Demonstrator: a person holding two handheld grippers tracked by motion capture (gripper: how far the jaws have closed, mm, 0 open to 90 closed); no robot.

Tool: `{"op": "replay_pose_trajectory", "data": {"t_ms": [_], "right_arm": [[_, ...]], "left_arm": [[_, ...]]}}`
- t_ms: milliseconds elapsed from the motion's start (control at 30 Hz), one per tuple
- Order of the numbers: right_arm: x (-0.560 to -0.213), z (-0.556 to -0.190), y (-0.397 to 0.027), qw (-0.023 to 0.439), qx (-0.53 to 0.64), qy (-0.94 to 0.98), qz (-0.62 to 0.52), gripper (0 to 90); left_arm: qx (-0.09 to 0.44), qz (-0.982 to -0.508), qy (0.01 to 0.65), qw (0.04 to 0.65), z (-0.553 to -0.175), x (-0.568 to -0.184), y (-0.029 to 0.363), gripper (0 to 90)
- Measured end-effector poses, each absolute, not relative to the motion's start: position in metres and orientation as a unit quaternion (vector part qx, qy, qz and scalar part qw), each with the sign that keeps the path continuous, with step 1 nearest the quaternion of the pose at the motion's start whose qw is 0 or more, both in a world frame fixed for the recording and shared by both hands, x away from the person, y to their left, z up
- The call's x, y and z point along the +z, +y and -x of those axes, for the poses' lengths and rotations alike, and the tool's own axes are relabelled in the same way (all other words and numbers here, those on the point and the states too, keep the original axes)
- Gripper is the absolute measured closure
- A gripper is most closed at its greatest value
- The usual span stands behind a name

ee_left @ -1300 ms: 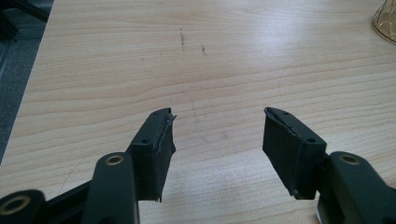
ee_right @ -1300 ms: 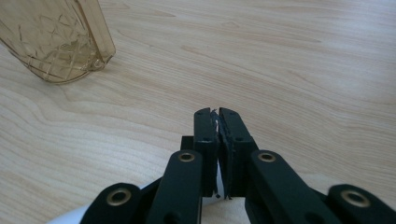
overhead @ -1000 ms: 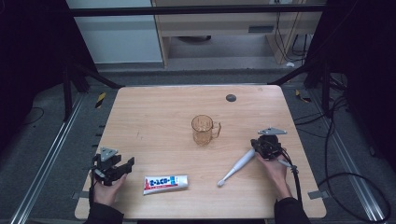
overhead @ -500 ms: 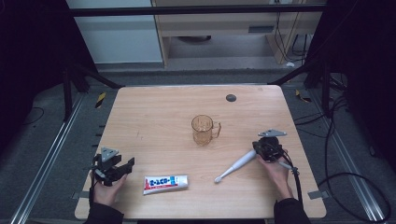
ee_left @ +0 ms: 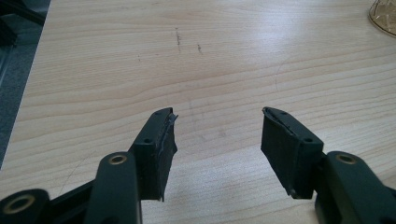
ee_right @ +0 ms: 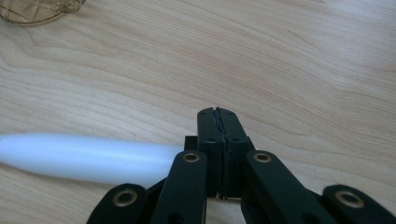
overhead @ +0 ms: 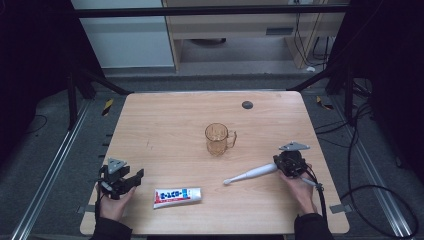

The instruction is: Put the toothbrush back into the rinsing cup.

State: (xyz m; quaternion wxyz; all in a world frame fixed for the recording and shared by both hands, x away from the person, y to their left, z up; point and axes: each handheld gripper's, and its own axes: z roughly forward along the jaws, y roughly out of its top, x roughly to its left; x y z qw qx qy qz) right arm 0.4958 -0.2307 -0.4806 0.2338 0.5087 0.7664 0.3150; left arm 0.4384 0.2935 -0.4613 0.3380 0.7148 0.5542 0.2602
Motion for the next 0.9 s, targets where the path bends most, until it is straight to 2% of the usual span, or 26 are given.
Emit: {"op": "replay_pose_trajectory", "data": {"t_ms": [900], "right_arm": [[-0.479,-0.474,-0.239,0.213,0.308,0.772,-0.514,90.0]], "left_arm": [[0.26,-0.714,0.555,0.339,-0.437,-0.46,0.295,45.5]]}}
